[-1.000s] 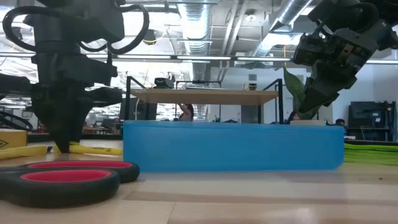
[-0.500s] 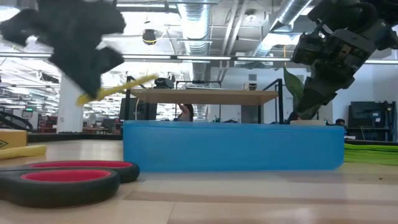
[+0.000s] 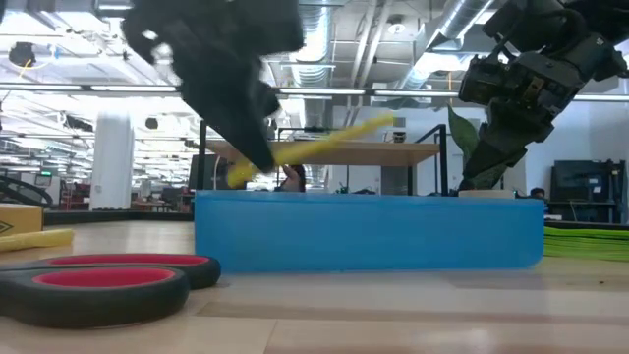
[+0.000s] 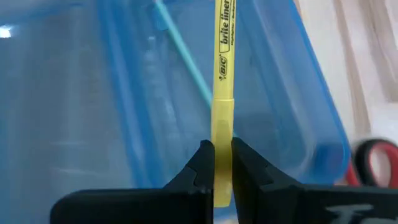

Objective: Pack school essentials
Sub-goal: Put the yellow pen into the blue supply box, then put the scissors into the blue supply box

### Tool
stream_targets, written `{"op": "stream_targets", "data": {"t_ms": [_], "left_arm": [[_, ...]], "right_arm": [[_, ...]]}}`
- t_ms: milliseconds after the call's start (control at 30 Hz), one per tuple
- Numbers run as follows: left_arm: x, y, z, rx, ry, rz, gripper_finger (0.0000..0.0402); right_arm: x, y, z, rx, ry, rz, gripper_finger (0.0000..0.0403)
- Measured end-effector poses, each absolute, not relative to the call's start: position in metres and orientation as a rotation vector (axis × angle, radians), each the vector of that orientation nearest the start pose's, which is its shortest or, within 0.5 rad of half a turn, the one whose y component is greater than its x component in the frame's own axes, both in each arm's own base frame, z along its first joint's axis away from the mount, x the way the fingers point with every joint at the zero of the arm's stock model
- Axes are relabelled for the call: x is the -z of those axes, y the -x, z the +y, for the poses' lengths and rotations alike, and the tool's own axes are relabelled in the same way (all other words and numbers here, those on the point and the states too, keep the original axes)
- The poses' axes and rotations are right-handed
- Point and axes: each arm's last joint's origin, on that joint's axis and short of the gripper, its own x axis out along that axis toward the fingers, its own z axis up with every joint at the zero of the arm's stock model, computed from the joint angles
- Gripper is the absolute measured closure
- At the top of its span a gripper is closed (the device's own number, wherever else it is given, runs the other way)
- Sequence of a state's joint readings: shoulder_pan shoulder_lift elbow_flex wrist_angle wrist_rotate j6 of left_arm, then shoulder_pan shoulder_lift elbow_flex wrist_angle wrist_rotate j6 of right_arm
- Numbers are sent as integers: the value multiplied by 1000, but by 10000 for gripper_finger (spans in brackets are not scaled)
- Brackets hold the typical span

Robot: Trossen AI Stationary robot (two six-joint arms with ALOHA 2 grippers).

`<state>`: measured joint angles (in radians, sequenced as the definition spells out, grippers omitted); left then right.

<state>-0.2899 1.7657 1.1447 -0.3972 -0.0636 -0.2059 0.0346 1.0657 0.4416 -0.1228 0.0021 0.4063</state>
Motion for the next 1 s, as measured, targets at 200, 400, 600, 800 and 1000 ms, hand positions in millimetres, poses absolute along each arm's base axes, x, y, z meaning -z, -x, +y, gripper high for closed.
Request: {"op": "stream_targets", "data": {"t_ms": [200,400,600,800,1000], "left_arm": [[-168,-368,-93,104,66,1109,389],[-164,-365,-77,13,56,1195,328],[-163,-360,-64,-34,23,1254,270],[-162,-362,-53,-69,-28,1253,254],[-183,-352,-53,-18,-2,1249,253]], "right_arm": [[-174,-197,8,111,-359,745,315],[-174,-197,8,111,-357,749,315],[-174,-197,8,109,-352,748,315],[-174,-197,8,108,-350,747,315],[-174,-197,8,108,-350,748,315]]}}
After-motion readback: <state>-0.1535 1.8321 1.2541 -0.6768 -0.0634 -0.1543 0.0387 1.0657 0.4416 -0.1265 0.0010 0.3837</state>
